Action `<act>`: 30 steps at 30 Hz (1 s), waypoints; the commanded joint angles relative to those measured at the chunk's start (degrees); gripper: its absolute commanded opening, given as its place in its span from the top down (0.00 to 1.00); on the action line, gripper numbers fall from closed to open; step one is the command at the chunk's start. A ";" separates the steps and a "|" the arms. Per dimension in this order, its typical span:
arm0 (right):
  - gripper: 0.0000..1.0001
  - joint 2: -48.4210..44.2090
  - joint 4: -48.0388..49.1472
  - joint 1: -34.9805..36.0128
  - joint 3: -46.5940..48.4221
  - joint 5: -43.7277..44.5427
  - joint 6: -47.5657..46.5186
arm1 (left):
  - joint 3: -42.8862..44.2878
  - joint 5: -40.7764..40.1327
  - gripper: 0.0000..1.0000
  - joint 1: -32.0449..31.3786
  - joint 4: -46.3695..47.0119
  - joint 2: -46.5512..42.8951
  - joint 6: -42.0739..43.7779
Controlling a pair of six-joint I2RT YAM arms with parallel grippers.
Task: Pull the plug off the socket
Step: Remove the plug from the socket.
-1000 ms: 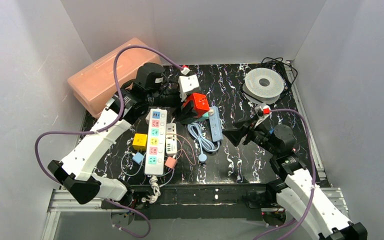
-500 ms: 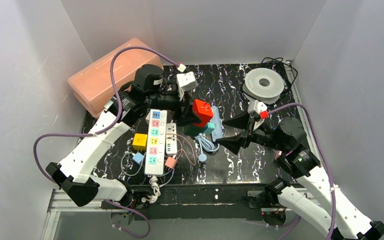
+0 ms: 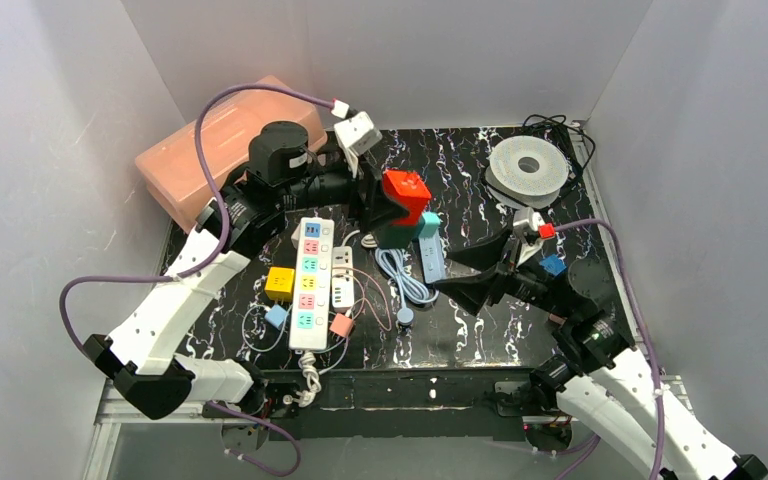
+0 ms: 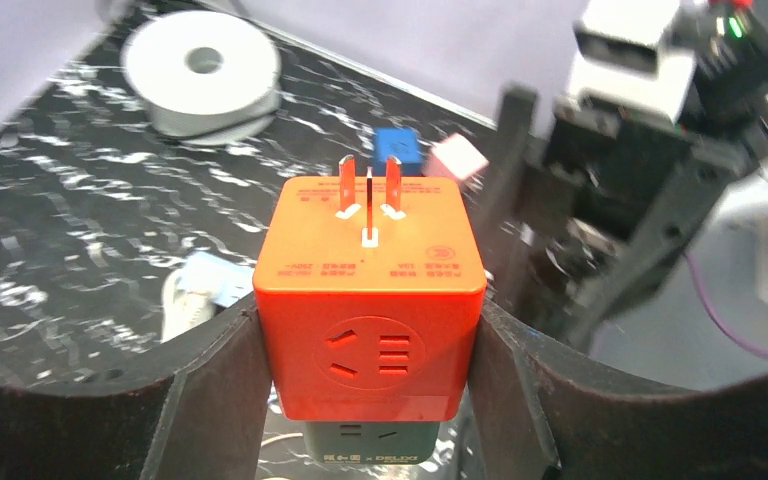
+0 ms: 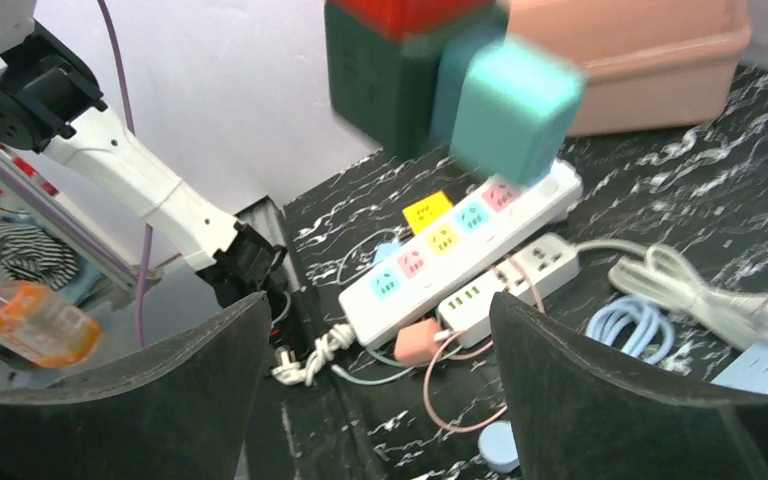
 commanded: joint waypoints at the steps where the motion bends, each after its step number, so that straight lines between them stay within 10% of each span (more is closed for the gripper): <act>1: 0.12 -0.25 17.94 0.33 -7.88 1.07 15.42 | 4.96 -15.92 1.00 0.02 9.45 -1.37 -2.67; 6: 0.12 10.50 33.30 0.43 -6.77 -2.06 21.96 | 6.06 -27.34 1.00 0.06 7.93 0.44 -6.62; 18: 0.11 47.20 84.98 3.61 3.83 3.22 43.31 | 18.78 -20.89 1.00 -0.03 11.40 7.29 -10.92; 30: 0.10 51.19 85.78 6.06 10.28 14.34 36.80 | 17.64 -26.03 1.00 -0.07 13.58 5.69 -12.57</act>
